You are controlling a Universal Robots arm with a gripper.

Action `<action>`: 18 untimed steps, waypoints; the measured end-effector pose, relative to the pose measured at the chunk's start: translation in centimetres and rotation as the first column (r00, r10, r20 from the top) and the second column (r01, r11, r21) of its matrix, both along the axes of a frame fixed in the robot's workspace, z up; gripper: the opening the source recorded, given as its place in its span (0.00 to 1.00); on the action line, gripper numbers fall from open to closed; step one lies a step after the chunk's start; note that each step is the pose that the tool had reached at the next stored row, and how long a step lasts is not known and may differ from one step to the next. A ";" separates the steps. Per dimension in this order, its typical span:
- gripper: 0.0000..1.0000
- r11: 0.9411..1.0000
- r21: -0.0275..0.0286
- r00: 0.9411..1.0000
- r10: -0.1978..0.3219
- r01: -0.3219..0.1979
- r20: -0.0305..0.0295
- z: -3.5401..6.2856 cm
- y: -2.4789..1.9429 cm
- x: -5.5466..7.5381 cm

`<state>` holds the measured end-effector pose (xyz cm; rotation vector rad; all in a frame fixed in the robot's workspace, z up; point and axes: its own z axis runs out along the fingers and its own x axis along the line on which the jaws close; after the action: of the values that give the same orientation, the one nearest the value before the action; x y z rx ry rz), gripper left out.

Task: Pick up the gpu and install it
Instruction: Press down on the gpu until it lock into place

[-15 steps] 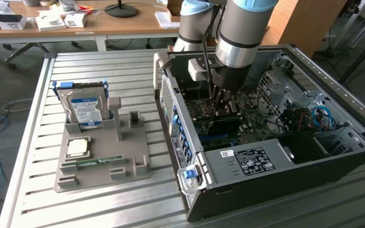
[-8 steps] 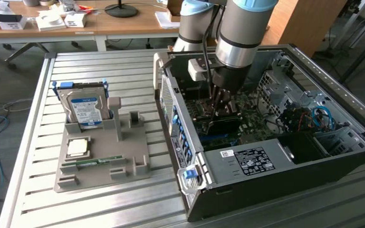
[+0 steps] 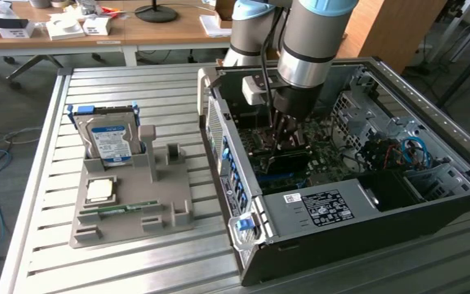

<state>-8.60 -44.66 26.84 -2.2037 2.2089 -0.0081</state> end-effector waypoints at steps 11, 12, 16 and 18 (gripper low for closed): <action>0.11 1.000 0.000 1.000 0.000 0.000 0.000 -0.03 -0.04 0.0; 0.11 1.000 0.000 1.000 0.000 0.000 0.000 -0.04 -0.05 0.0; 0.11 1.000 0.001 1.000 0.000 0.000 0.000 -0.06 -0.05 0.0; 0.11 1.000 0.002 1.000 0.000 0.000 0.000 -0.07 -0.11 0.0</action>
<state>-8.60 -44.77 26.77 -2.2025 2.2075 -0.0057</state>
